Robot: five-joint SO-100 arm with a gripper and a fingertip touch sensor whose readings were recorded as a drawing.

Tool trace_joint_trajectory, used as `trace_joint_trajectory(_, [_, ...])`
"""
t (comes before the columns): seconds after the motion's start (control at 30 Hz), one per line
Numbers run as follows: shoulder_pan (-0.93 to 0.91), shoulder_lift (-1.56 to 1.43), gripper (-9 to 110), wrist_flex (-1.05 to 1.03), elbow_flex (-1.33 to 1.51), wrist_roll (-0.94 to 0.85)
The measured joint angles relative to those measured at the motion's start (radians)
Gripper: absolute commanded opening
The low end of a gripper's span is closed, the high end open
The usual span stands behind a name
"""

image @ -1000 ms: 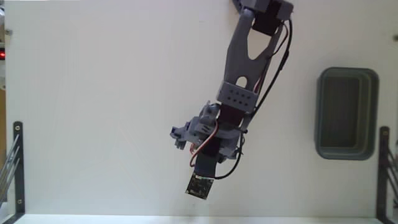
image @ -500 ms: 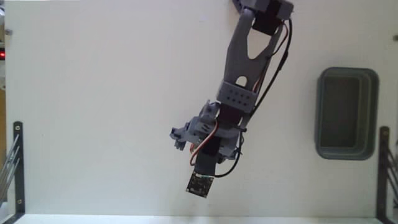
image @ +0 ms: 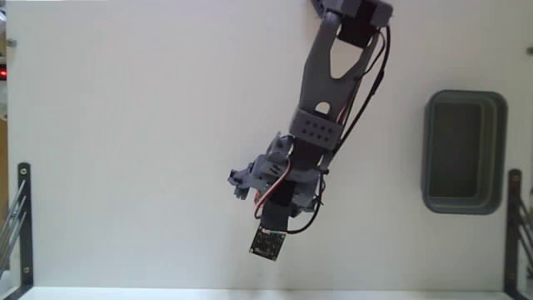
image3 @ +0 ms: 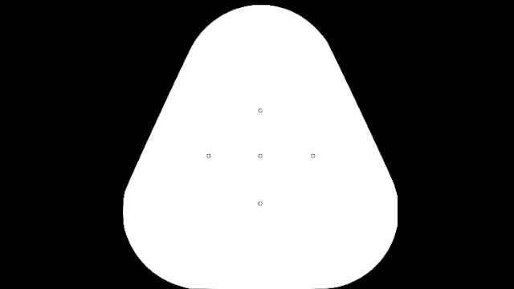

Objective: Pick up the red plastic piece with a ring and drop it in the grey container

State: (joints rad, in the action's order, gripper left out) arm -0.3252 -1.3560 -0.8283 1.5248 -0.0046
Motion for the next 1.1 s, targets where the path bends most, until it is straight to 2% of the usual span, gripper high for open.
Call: trace_joint_trajectory(1.1, [0.000, -0.002, 110, 0.020, 0.018, 0.000])
